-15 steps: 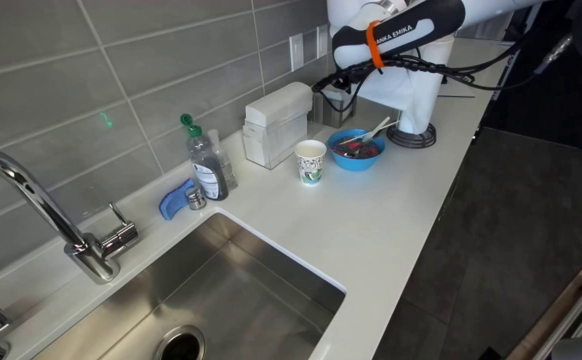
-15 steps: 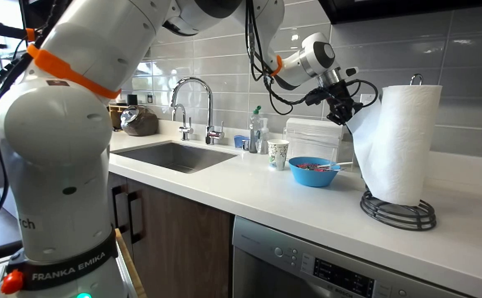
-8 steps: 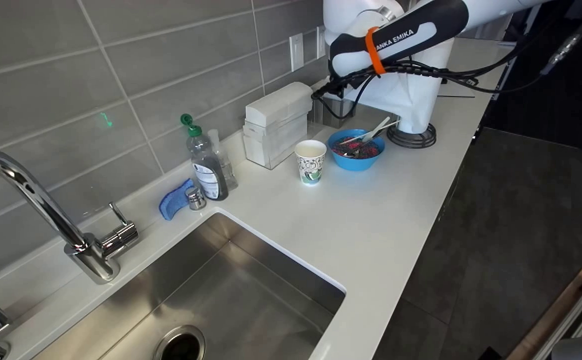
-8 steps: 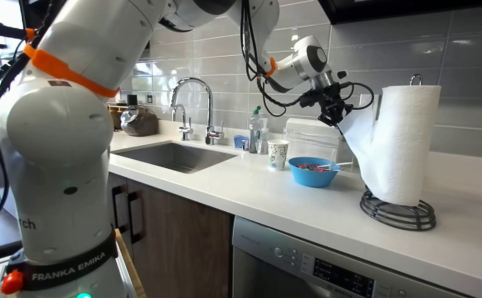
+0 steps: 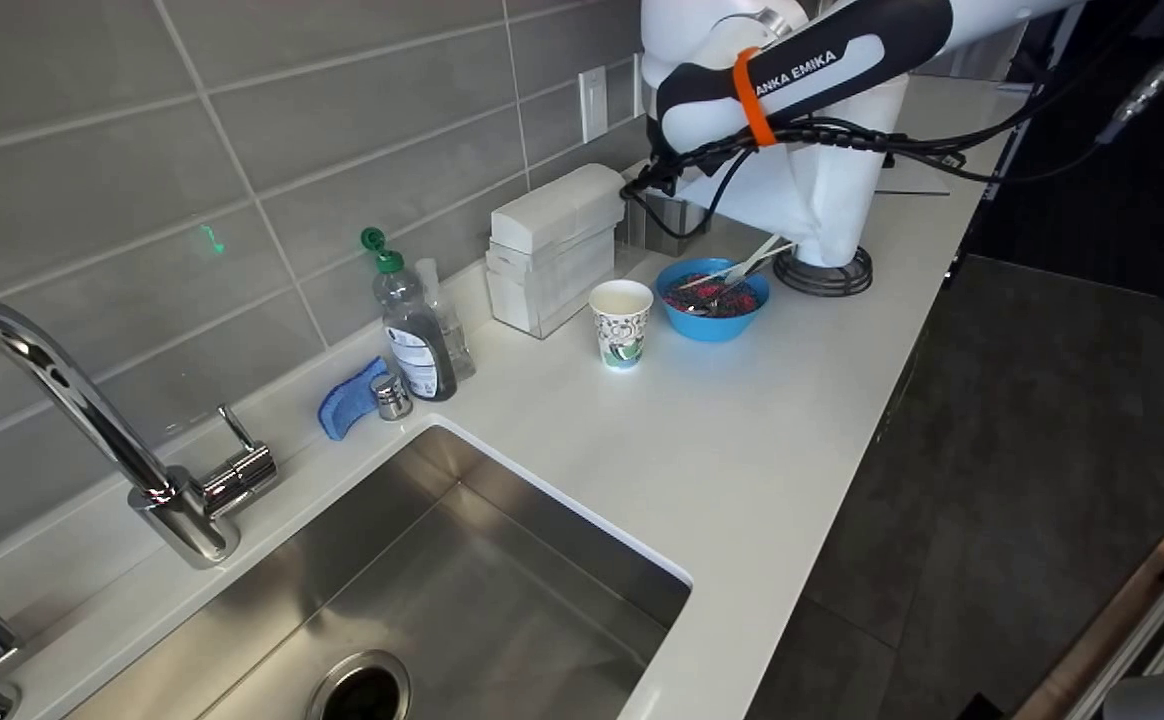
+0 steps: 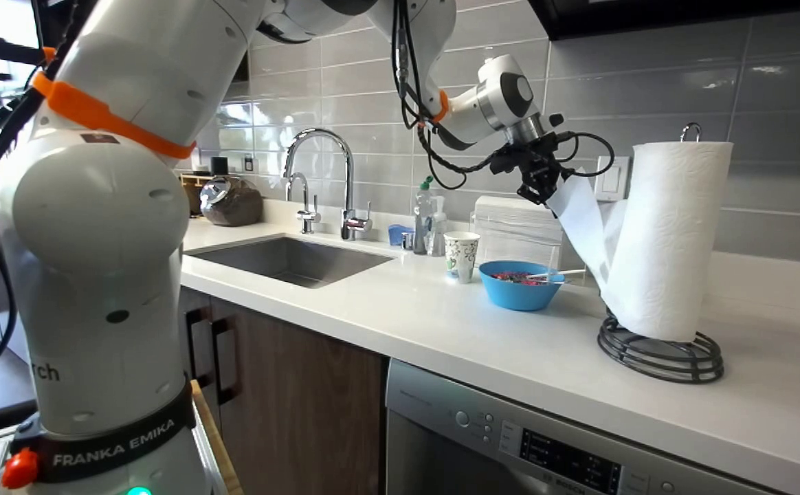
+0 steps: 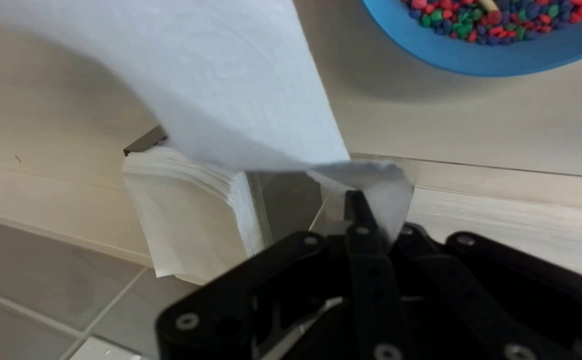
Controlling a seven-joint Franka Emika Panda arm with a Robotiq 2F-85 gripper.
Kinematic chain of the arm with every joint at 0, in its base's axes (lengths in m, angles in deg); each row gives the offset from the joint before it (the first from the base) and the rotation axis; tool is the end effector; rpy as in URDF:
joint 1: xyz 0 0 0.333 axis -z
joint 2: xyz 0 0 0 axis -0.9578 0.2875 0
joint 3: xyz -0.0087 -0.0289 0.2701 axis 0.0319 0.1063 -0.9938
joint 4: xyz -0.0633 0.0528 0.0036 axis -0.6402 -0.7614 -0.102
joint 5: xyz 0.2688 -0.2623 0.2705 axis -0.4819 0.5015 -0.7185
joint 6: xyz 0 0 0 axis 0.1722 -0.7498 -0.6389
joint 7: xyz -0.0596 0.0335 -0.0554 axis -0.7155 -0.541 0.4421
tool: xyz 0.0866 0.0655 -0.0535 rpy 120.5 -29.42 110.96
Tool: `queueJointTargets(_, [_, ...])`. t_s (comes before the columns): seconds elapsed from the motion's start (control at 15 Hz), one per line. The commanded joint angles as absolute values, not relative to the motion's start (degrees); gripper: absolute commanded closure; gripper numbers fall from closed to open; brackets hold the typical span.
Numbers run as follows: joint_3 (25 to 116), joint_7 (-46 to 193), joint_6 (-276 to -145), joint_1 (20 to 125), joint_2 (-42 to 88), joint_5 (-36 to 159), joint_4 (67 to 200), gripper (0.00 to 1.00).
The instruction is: Rip up a paper towel on the table
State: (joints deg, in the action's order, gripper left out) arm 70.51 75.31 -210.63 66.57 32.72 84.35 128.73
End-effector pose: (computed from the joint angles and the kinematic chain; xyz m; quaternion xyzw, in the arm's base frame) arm 0.7701 0.0355 0.3528 0.9541 0.1372 0.1854 0.1909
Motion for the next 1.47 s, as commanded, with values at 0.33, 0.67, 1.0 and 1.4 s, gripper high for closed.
queueJointTargets(0.33, [68.56,77.78,-214.07,65.97,29.33,84.28,133.22,1.00])
queueJointTargets(0.67, [67.24,78.46,-214.82,66.17,28.43,82.89,133.88,1.00])
queueJointTargets(1.0, [66.51,78.51,-217.04,66.15,27.65,82.18,134.54,1.00])
queueJointTargets(1.4, [69.23,68.54,-221.10,65.30,26.38,83.09,132.39,1.00])
